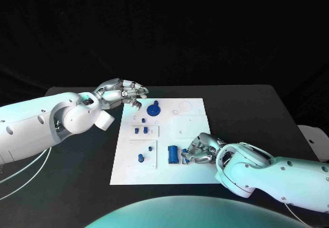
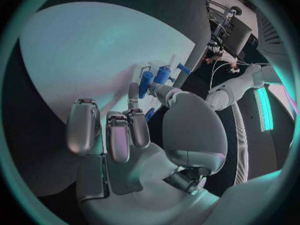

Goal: Assemble the parts on the task board

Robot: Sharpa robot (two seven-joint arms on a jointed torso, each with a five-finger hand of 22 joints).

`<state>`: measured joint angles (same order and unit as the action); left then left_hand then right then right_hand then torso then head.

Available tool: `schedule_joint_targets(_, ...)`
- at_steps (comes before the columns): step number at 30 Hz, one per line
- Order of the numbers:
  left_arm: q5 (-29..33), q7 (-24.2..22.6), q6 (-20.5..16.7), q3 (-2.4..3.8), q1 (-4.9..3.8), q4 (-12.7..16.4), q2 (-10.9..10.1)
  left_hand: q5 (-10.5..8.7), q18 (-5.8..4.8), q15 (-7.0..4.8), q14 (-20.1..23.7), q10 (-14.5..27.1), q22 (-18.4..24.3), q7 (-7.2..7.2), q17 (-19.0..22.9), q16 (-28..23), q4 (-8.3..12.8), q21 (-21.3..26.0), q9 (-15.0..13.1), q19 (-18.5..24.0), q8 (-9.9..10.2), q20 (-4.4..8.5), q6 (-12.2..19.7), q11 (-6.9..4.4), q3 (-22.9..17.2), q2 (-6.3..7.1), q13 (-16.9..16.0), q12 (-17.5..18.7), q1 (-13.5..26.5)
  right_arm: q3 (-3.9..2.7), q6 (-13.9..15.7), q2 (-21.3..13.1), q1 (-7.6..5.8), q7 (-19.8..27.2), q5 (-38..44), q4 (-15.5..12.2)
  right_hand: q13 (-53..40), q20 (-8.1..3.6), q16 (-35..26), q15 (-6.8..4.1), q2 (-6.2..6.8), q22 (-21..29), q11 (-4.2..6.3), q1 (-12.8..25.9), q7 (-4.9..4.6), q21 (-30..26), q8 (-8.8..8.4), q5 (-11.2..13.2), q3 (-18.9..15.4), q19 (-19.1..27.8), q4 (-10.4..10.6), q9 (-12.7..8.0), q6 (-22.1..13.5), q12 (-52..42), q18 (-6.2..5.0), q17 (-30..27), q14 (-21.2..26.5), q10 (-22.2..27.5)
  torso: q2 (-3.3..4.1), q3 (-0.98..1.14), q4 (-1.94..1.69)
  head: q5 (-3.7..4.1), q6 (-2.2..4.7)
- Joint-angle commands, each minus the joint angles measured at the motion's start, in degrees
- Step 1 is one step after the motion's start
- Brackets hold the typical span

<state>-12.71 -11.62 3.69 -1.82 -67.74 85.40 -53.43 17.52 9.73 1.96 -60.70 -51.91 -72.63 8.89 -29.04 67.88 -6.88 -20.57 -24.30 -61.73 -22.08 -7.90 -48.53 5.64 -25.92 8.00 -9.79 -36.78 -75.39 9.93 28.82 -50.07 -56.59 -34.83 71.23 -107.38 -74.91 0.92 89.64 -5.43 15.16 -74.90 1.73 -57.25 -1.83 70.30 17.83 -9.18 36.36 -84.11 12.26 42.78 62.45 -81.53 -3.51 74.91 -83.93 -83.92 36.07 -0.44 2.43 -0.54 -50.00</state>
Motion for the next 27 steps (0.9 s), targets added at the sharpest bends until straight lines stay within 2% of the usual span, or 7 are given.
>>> schedule_joint_targets(1,-0.3,-0.1,0.9,0.04,-0.03,0.1,0.0,0.37,0.54,-0.05,0.5,0.4,0.1,0.14,0.0,-0.3,-0.2,0.3,0.0,-0.3,-0.1,-0.03,0.4,0.03,-0.1,0.08,0.1,-0.4,0.0,0.0,-1.3,0.0,0.06,0.6,0.4,-0.1,-8.5,0.04,0.4,0.14,0.18,-10.2,0.18,0.5,-0.31,-0.3,-0.4,0.4,-0.4,-1.4,0.1,-0.1,0.1,0.1,-0.12,15.1,-6.1,-1.7,0.01,-0.01,-0.01,-0.01,0.0)
schedule_joint_targets(12,-0.4,-0.1,1.1,0.04,-0.03,0.1,0.1,0.38,0.54,-0.05,0.5,0.4,0.1,0.16,0.0,-0.3,-0.2,0.3,0.0,-0.3,-0.1,-0.04,0.5,0.03,-0.1,0.1,0.1,-0.4,0.0,0.0,-2.6,-0.3,0.06,1.3,0.9,-0.2,-8.4,0.09,0.4,0.17,0.8,-10.1,0.15,-0.3,-0.34,-0.7,-0.6,2.6,-2.7,-1.3,0.2,-0.4,0.2,0.2,-0.17,15.1,-6.1,-1.6,0.02,0.01,0.02,-0.04,0.0)
schedule_joint_targets(17,-0.4,-0.1,1.0,0.04,-0.03,0.1,0.1,0.41,0.54,-0.05,0.5,0.4,0.1,0.18,0.0,-0.3,-0.2,0.3,0.0,-0.3,-0.1,-0.04,0.5,0.04,-0.1,0.1,0.1,-0.4,-0.1,0.0,-2.7,-0.4,0.05,2.0,0.8,-0.2,-8.3,0.15,0.4,0.25,0.6,-10.1,0.06,-0.2,-0.42,-1.1,-0.75,4.1,-4.6,-1.2,1.2,-0.7,0.3,0.4,-0.23,15.1,-6.1,-1.5,0.02,0.0,-0.02,-0.04,0.0)
schedule_joint_targets(27,-0.5,-0.1,1.0,0.04,-0.03,0.0,0.1,0.41,0.54,-0.05,0.5,0.4,0.1,0.18,0.0,-0.3,-0.2,0.3,0.0,-0.3,-0.1,-0.04,0.5,0.04,-0.1,0.1,0.1,-0.4,-0.1,0.0,-3.1,-0.9,0.05,3.3,0.2,-0.5,-8.3,0.16,0.4,0.22,0.18,-10.0,0.11,-1.4,-0.34,-1.2,-0.85,4.6,-5.5,-1.2,1.5,-0.9,0.3,0.4,-0.24,15.1,-6.1,-1.5,0.01,-0.01,-0.06,-0.07,0.0)
